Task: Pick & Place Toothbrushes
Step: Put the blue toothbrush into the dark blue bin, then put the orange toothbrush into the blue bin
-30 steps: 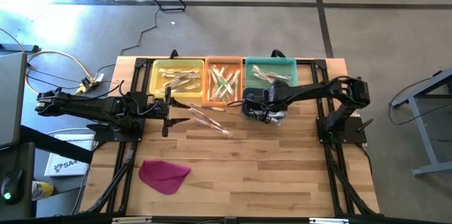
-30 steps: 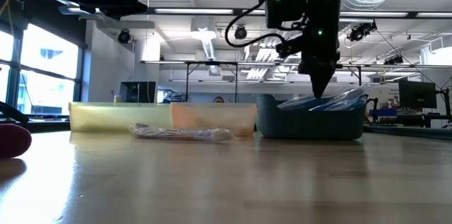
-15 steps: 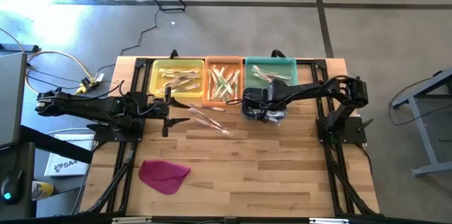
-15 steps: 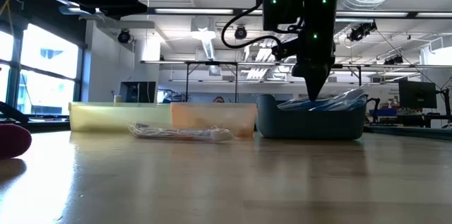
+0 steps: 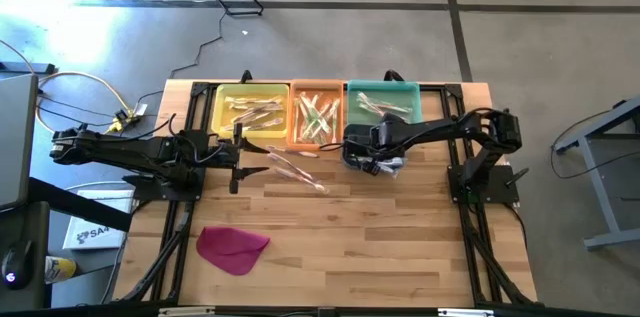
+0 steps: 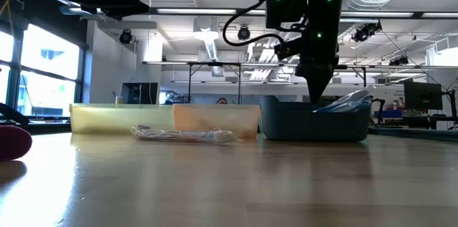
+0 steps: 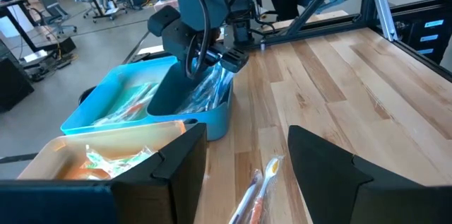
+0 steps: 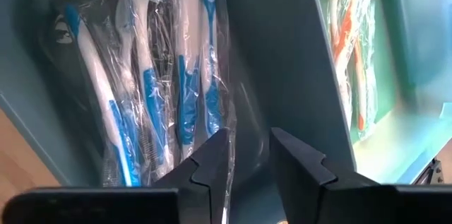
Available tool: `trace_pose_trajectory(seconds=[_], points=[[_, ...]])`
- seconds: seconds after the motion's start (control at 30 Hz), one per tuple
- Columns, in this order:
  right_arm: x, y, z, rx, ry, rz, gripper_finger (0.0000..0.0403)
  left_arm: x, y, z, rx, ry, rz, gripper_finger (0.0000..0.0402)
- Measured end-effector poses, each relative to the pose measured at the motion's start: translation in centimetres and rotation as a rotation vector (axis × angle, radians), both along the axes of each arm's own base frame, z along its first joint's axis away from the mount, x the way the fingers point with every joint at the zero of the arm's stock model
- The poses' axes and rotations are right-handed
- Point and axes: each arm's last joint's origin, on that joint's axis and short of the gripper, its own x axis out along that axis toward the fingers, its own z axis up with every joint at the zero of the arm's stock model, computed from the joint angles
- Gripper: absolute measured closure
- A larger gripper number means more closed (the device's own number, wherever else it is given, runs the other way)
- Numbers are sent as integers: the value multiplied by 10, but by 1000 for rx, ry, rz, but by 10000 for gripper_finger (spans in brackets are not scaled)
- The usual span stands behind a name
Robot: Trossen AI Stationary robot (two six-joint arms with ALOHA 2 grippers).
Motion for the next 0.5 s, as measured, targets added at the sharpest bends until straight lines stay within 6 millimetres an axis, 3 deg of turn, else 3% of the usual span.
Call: trace_pose_trajectory(seconds=[0.3,0.5], points=[[0,1,0,0,6,9,325,0,0,0,0,0,0,208],[8,10,16,-56,1,74,358,0,0,0,0,0,1,208]])
